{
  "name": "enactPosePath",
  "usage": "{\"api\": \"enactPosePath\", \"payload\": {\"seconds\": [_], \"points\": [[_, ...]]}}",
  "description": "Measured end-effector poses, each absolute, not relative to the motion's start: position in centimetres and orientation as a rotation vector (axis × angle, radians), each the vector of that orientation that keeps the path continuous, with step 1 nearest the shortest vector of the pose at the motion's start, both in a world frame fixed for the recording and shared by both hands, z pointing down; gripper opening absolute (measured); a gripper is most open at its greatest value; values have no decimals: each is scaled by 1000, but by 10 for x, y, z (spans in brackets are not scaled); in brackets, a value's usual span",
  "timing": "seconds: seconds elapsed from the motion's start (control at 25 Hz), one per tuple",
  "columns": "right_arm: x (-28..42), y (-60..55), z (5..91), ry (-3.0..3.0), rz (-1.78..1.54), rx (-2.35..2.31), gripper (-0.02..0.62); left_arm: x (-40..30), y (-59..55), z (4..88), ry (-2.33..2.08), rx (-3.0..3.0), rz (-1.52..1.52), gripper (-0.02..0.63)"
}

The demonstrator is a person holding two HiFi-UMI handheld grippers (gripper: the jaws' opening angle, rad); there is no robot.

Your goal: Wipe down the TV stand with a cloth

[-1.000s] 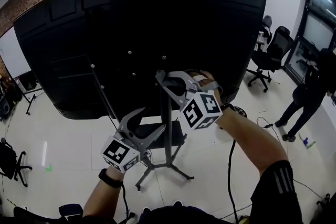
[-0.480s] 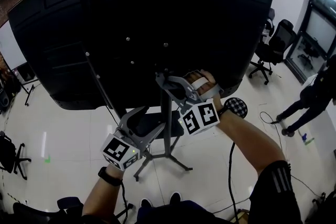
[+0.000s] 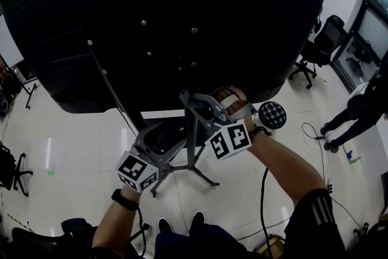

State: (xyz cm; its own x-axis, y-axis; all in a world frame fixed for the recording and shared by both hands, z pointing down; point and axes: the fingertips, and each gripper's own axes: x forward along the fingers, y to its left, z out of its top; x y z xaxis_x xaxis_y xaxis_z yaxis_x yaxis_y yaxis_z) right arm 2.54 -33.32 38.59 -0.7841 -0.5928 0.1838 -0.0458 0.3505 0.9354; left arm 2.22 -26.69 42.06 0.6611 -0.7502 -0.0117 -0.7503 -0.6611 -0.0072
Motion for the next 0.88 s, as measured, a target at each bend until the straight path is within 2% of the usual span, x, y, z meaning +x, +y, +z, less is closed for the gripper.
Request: {"api": "enactPosePath", "payload": {"seconds": [0.56, 0.88], "points": [[18, -332, 507, -2141, -1311, 440, 60, 16, -283, 540, 1324, -2943, -152, 308], [22, -335, 604, -2161, -1141, 397, 60, 15, -302, 619, 1341, -3027, -225, 308]]}}
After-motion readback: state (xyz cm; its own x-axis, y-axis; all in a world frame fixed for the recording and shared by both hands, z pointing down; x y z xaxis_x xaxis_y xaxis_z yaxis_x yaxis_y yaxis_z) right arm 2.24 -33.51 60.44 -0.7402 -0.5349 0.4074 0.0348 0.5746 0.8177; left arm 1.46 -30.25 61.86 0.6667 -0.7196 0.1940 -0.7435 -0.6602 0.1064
